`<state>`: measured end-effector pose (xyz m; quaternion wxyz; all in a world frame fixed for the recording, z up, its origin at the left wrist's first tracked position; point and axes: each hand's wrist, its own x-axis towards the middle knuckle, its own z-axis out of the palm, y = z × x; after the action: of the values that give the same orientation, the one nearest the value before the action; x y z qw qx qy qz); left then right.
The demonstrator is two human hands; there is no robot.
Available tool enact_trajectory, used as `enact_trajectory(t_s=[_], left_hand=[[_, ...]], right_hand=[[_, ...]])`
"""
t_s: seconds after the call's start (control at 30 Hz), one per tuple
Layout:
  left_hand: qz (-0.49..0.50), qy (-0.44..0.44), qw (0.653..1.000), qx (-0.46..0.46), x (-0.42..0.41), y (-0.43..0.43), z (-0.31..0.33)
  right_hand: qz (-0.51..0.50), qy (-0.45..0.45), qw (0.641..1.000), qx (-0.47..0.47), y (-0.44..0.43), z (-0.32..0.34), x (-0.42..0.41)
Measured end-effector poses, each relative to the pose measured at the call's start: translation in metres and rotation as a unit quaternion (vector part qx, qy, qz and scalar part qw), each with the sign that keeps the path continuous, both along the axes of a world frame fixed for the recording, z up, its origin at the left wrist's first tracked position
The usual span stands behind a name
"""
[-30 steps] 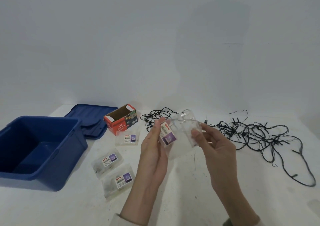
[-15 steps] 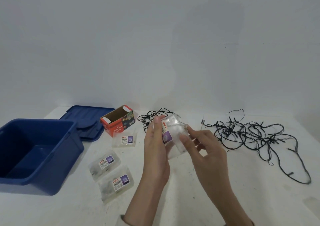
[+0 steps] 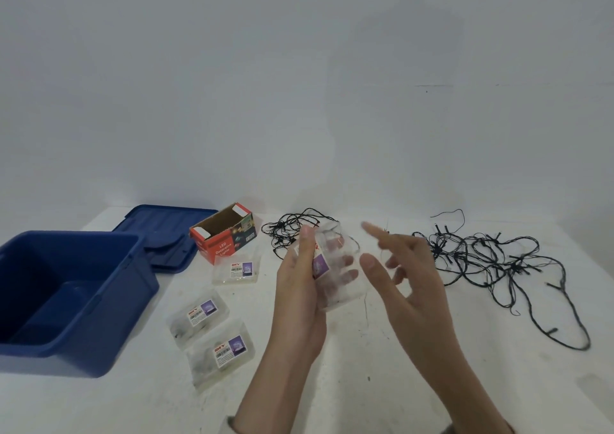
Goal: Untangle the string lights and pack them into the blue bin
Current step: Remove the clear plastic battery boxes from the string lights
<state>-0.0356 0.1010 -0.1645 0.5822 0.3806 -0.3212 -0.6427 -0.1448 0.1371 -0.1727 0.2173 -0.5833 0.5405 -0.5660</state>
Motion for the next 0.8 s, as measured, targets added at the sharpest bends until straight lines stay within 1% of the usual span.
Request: enact_trajectory(t_s=[0.07, 0.13, 0.17, 0.2, 0.23, 0.27, 0.33, 0.4, 0.43, 0.53, 0.7, 0.8], left_hand=[[-0.007, 0.013, 1.000, -0.002, 0.000, 0.000, 0.000], [-0.013, 0.006, 1.000, -0.006, -0.001, 0.002, 0.001], [-0.009, -0.003, 1.000, -0.008, -0.002, 0.003, 0.001], [-0.003, -0.014, 1.000, -0.009, -0.002, 0.003, 0.001], [0.002, -0.025, 1.000, -0.008, -0.003, 0.003, 0.001], [0.008, -0.033, 0.999, -0.005, -0.003, 0.004, 0.001], [0.017, -0.040, 0.999, 0.001, -0.004, 0.004, 0.002], [0.021, -0.050, 0.999, 0.000, -0.004, 0.005, 0.003], [0.023, -0.054, 0.998, 0.001, -0.004, 0.005, 0.003], [0.028, -0.067, 0.997, 0.001, -0.005, 0.006, 0.004], [0.030, -0.066, 0.997, 0.007, -0.005, 0.009, 0.008], [0.031, -0.071, 0.997, 0.015, -0.006, 0.010, 0.009]], right_hand=[[-0.010, -0.033, 0.999, 0.029, 0.000, -0.002, -0.003], [0.031, -0.118, 0.990, 0.069, -0.001, -0.002, -0.007], [0.054, -0.164, 0.982, 0.075, -0.002, -0.001, -0.010], [0.058, -0.183, 0.979, 0.068, -0.001, 0.000, -0.011], [0.046, -0.176, 0.982, 0.052, -0.001, 0.000, -0.011], [0.024, -0.140, 0.990, 0.021, 0.000, -0.001, -0.011], [-0.030, -0.003, 0.997, -0.066, 0.000, -0.003, -0.009], [-0.067, 0.127, 0.979, -0.148, -0.002, -0.007, -0.007], [-0.071, 0.165, 0.968, -0.174, -0.003, -0.009, -0.007], [-0.081, 0.225, 0.947, -0.213, -0.004, -0.012, -0.007], [-0.091, 0.245, 0.943, -0.205, -0.005, -0.011, -0.008], [-0.090, 0.279, 0.936, -0.193, -0.004, -0.009, -0.007]])
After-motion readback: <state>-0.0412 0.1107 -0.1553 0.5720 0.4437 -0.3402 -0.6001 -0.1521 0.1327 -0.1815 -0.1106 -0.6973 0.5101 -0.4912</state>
